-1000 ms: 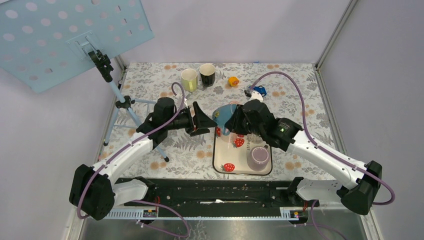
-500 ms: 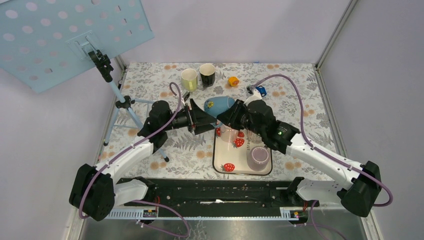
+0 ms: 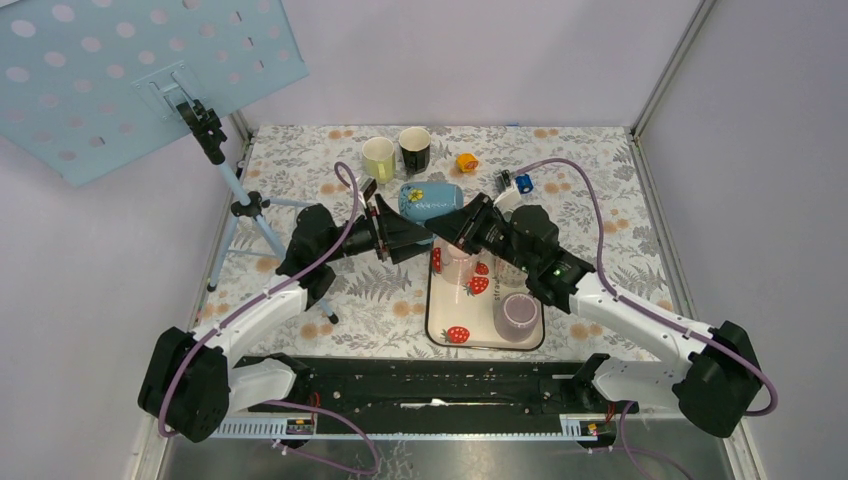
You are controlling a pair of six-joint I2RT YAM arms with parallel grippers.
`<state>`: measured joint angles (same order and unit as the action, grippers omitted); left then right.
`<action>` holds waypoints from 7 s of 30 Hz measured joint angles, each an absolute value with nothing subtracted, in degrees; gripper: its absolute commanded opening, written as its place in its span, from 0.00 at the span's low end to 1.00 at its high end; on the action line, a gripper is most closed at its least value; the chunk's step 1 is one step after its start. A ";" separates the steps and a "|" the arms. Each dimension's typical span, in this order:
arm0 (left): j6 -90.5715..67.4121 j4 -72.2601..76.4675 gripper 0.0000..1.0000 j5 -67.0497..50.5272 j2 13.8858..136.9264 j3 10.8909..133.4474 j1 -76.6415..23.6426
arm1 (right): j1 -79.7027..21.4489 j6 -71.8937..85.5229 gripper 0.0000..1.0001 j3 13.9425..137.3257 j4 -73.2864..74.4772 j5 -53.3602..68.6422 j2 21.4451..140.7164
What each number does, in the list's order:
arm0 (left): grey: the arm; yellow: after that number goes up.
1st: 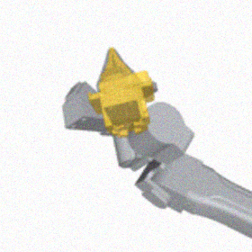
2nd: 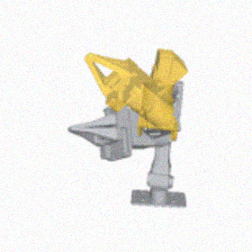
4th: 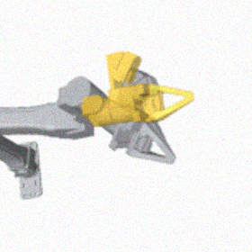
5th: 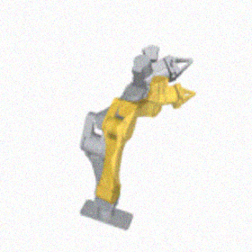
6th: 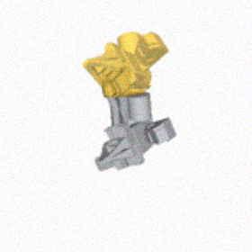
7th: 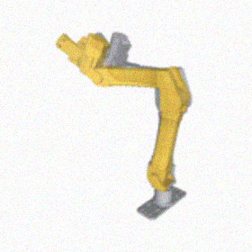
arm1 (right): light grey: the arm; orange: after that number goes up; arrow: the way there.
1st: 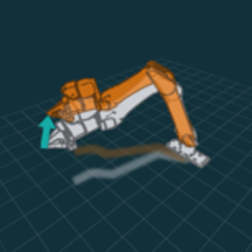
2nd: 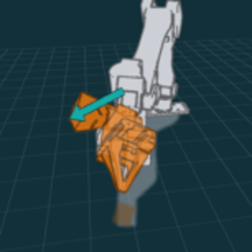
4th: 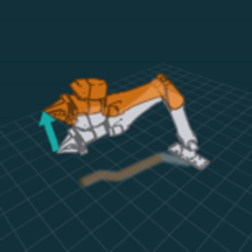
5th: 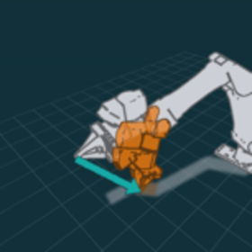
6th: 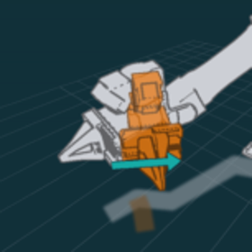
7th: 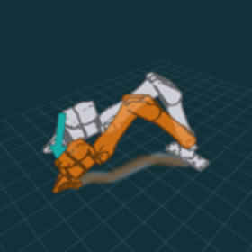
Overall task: Turn the mug right side up
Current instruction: Turn over the cup on the tray, then place the cup at the center of the board.
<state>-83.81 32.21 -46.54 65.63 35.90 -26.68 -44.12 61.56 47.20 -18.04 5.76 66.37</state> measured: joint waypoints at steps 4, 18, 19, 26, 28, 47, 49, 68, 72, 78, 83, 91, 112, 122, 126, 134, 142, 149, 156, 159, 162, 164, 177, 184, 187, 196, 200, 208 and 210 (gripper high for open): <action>-86.78 36.93 0.54 -46.35 65.67 34.92 -26.68 | -43.75 65.19 0.00 44.66 -25.47 8.78 67.40; -90.48 42.37 0.33 -45.67 66.08 34.33 -26.65 | -43.55 69.41 0.00 42.19 -36.71 11.35 68.86; -90.50 42.54 0.31 -45.60 66.24 34.33 -26.65 | -43.55 69.41 0.00 42.13 -36.73 11.33 68.86; -90.00 42.59 0.19 -45.08 66.61 34.35 -26.65 | -43.57 69.38 0.00 42.11 -36.71 10.92 68.86; -89.60 42.61 0.10 -45.01 66.61 34.35 -26.65 | -43.70 69.34 0.00 42.11 -36.69 10.74 68.86; -79.68 32.93 0.00 -45.30 65.58 37.41 -26.63 | -43.79 67.94 0.28 42.11 -35.20 9.98 69.25; -78.89 32.21 0.00 -45.25 65.39 37.58 -26.63 | -43.79 67.81 0.35 42.11 -35.16 10.00 69.30; -73.41 20.69 0.00 -43.13 64.66 40.58 -26.83 | -43.88 62.43 0.90 42.33 -28.36 7.55 68.82; -70.98 16.27 0.00 -41.08 64.93 42.46 -26.83 | -44.27 61.58 1.00 42.78 -25.65 8.05 68.03; -65.95 9.61 0.00 -38.44 65.04 47.00 -26.83 | -44.31 60.16 1.00 43.24 -21.80 8.01 66.37; -61.21 3.97 0.00 -36.36 66.11 50.37 -26.83 | -44.31 59.29 1.00 43.51 -18.57 7.99 64.77; -51.81 -9.34 0.00 -30.76 68.25 55.16 -26.85 | -44.36 55.86 1.00 43.90 -10.79 6.13 59.42; -31.31 -34.61 0.00 -3.66 83.68 66.81 -26.96 | -44.51 42.74 1.00 49.28 11.44 -2.63 54.54; -27.35 -36.60 0.00 6.70 92.62 70.83 -25.69 | -44.51 39.68 1.00 50.85 15.05 -3.62 55.18; -26.96 -36.32 0.00 8.43 96.36 73.14 -24.32 | -44.51 39.29 1.00 50.85 15.27 -3.57 55.20; -26.79 -35.83 0.00 9.19 101.54 76.12 -19.90 | -44.51 39.16 1.00 50.85 16.19 -3.44 55.22; -26.59 -33.93 0.00 9.32 106.72 79.81 -16.75 | -44.51 39.09 1.00 50.85 16.51 -3.40 54.81; -26.50 -33.19 0.00 9.23 108.62 80.64 -16.01 | -44.51 39.07 1.00 50.85 17.43 -3.40 54.78; -25.93 -32.86 0.00 9.23 108.62 80.64 -15.88 | -44.51 39.13 1.00 50.85 17.37 -3.38 54.78; -25.65 -32.84 0.00 9.26 108.71 80.64 -15.88 | -44.51 39.29 1.00 50.85 17.37 -3.36 54.78; -25.43 -32.82 0.02 9.26 108.90 80.66 -15.88 | -44.51 39.33 1.00 50.85 17.34 -3.36 54.78; -25.34 -32.82 0.03 9.26 108.99 80.64 -15.88 | -44.51 39.33 1.00 50.85 17.34 -3.36 54.78; -25.23 -31.57 0.12 9.23 109.75 80.64 -15.88 | -44.51 39.53 1.00 50.85 17.32 -3.29 54.78; -25.23 -31.53 0.21 9.21 110.02 80.64 -15.88 | -44.51 39.57 1.00 50.83 17.28 -2.37 54.78; -25.23 -31.53 0.26 9.19 110.02 80.64 -15.88 | -44.51 39.70 1.00 50.83 17.30 -2.33 54.78; -25.02 -29.56 0.38 9.21 110.02 80.62 -15.88 | -44.51 39.77 1.00 50.83 17.28 -2.31 54.78; -25.02 -29.26 0.45 9.21 110.02 80.58 -15.88 | -44.51 39.77 1.00 50.81 17.28 -2.31 54.78; -24.86 -28.73 0.77 9.26 109.75 79.42 -15.88 | -44.51 39.75 1.00 50.81 17.28 -2.31 54.78; -24.82 -28.82 0.93 9.26 109.21 78.74 -15.88 | -44.51 39.77 1.00 50.81 17.30 -2.31 54.78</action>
